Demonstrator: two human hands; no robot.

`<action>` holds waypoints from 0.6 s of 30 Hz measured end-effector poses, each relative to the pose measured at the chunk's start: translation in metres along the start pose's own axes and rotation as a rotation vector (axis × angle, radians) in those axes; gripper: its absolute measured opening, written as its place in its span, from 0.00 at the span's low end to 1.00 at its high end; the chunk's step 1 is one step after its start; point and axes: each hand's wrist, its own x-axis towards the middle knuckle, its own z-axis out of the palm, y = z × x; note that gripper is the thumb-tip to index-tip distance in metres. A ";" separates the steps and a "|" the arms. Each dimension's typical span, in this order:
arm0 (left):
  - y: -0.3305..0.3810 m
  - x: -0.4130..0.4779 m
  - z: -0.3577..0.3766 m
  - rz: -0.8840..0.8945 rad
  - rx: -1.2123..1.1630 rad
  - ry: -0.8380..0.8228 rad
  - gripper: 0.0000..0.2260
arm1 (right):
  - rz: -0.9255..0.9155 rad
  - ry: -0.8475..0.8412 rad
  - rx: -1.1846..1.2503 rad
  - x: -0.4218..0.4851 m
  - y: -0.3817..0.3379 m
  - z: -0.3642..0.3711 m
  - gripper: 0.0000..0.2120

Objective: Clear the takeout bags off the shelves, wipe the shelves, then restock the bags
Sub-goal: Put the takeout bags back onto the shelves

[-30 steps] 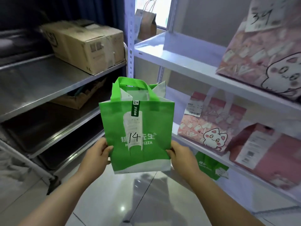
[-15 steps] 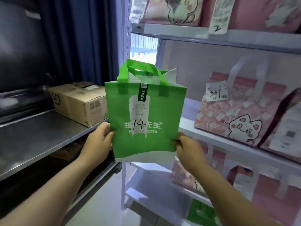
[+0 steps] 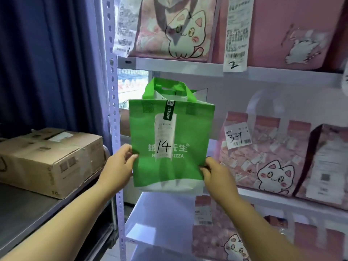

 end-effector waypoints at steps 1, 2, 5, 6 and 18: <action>-0.003 0.007 0.006 -0.008 -0.005 -0.023 0.05 | 0.022 -0.006 -0.008 0.004 0.004 0.002 0.06; -0.005 0.014 0.012 -0.011 0.009 -0.041 0.06 | 0.045 -0.017 -0.014 0.008 0.008 0.005 0.07; -0.010 0.035 0.025 -0.011 0.081 -0.060 0.07 | 0.109 -0.057 -0.012 0.024 0.017 0.009 0.08; -0.012 0.042 0.029 -0.017 0.069 -0.064 0.06 | 0.113 -0.062 -0.017 0.030 0.020 0.011 0.08; -0.027 0.095 0.057 -0.058 0.161 -0.057 0.14 | 0.143 -0.120 -0.023 0.084 0.036 0.027 0.14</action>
